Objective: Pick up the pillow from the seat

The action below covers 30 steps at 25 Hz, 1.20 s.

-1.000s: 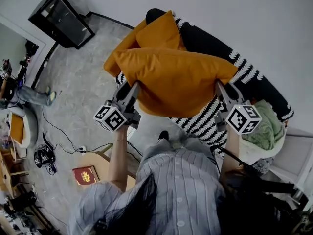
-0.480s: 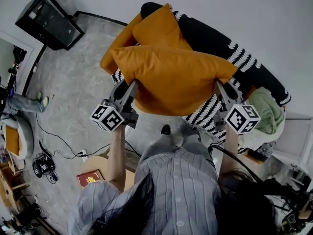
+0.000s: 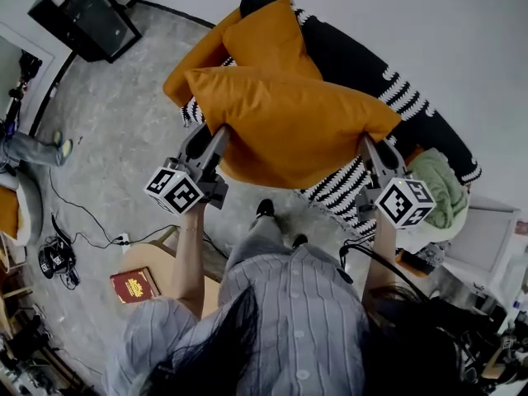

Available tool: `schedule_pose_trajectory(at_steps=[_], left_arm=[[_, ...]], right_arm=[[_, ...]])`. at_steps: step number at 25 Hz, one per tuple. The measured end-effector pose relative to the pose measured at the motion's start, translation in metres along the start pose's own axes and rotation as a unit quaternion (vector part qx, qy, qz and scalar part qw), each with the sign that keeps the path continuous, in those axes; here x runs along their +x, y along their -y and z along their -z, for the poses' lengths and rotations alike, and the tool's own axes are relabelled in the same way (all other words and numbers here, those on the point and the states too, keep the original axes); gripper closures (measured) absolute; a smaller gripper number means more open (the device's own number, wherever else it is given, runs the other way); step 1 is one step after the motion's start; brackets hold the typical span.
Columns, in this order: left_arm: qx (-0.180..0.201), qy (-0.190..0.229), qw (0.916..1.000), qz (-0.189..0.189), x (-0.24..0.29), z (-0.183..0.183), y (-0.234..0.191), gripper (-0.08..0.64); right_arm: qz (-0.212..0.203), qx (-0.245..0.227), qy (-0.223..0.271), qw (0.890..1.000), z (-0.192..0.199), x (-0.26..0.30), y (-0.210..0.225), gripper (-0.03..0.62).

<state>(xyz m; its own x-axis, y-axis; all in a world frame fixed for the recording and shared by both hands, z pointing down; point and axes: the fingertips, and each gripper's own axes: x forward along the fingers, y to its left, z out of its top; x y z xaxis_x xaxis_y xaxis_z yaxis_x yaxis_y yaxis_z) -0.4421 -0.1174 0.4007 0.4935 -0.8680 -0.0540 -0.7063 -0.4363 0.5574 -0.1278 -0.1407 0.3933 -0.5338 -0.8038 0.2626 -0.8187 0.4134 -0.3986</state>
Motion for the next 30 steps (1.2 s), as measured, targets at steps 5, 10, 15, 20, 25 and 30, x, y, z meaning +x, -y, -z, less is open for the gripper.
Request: schedule_pose_trajectory(at_steps=[5, 10, 15, 20, 25, 30], left_arm=[[0.011, 0.006, 0.9998, -0.013, -0.011, 0.016, 0.039, 0.390], [0.021, 0.004, 0.9995, -0.023, -0.024, 0.044, 0.084, 0.391], [0.022, 0.006, 0.9994, -0.026, -0.047, 0.069, 0.123, 0.391], [0.020, 0.008, 0.9994, -0.025, -0.070, 0.095, 0.160, 0.393], [0.025, -0.001, 0.9994, -0.025, -0.094, 0.114, 0.188, 0.393], [0.022, -0.006, 0.9991, -0.035, -0.118, 0.135, 0.212, 0.393]], right_arm=[[-0.015, -0.005, -0.002, 1.000, 0.004, -0.036, 0.013, 0.486], [-0.023, -0.002, 0.000, 1.000, 0.013, -0.084, 0.032, 0.486], [-0.028, 0.005, 0.005, 1.000, 0.027, -0.131, 0.040, 0.486], [-0.027, 0.006, 0.007, 1.000, 0.039, -0.179, 0.046, 0.486], [-0.027, 0.009, 0.012, 1.000, 0.056, -0.218, 0.046, 0.486], [-0.031, 0.006, 0.014, 0.999, 0.070, -0.251, 0.046, 0.486]])
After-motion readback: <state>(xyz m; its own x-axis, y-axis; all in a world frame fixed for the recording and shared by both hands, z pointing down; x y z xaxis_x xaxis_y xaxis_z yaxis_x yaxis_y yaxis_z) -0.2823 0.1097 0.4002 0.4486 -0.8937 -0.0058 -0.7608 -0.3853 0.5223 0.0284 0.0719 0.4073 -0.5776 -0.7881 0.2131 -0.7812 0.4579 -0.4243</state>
